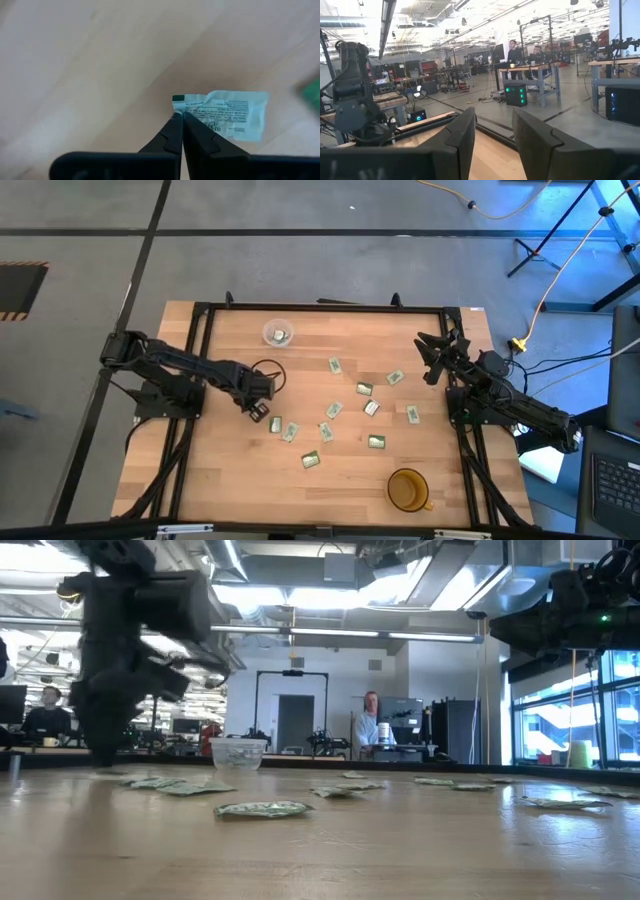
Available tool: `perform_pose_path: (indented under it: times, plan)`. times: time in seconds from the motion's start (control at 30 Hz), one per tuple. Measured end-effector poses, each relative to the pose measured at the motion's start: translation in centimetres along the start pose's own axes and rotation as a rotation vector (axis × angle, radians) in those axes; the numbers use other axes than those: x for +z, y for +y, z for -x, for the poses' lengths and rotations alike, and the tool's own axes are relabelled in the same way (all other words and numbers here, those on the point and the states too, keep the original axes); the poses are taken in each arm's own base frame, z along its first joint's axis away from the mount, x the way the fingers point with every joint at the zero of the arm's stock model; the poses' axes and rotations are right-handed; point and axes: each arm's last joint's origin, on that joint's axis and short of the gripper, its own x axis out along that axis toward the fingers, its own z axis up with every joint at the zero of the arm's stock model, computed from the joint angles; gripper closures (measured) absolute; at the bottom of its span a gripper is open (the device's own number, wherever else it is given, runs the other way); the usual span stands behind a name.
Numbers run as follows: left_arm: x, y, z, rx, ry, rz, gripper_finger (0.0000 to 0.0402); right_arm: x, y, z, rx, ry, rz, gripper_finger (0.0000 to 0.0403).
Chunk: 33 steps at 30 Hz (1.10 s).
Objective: Pick and place Stevia / Truvia into bins
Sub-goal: Put the stevia packet into the transparent container
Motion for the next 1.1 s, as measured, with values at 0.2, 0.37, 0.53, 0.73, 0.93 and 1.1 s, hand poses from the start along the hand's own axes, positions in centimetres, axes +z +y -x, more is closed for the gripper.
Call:
perform_pose_path:
  times: [0.2,0.37,0.53,0.73,0.93,1.1]
  plan:
    - [2.1,-0.2,1.6,-0.036,-0.066,-0.021,0.0399,0.0,0.0,0.0,0.000,-0.001,0.001,0.0269]
    - [4.9,-0.2,3.4,-0.069,-0.191,-0.044,0.0399,0.0,0.0,0.0,0.000,-0.001,0.001,0.0269]
    - [8.3,1.1,5.6,-0.035,-0.362,-0.030,0.0399,0.0,0.0,0.0,0.000,-0.001,0.001,0.0269]
    - [11.7,4.0,7.1,-0.004,-0.497,-0.045,0.0399,0.0,0.0,0.0,0.000,0.000,0.001,0.0269]
    - [13.3,7.4,6.7,0.067,-0.506,0.026,0.0398,0.0,0.0,0.0,0.000,0.000,0.001,0.0269]
    - [14.4,9.2,5.3,0.105,-0.467,0.067,0.0398,0.0,0.0,0.0,0.000,0.000,0.001,0.0269]
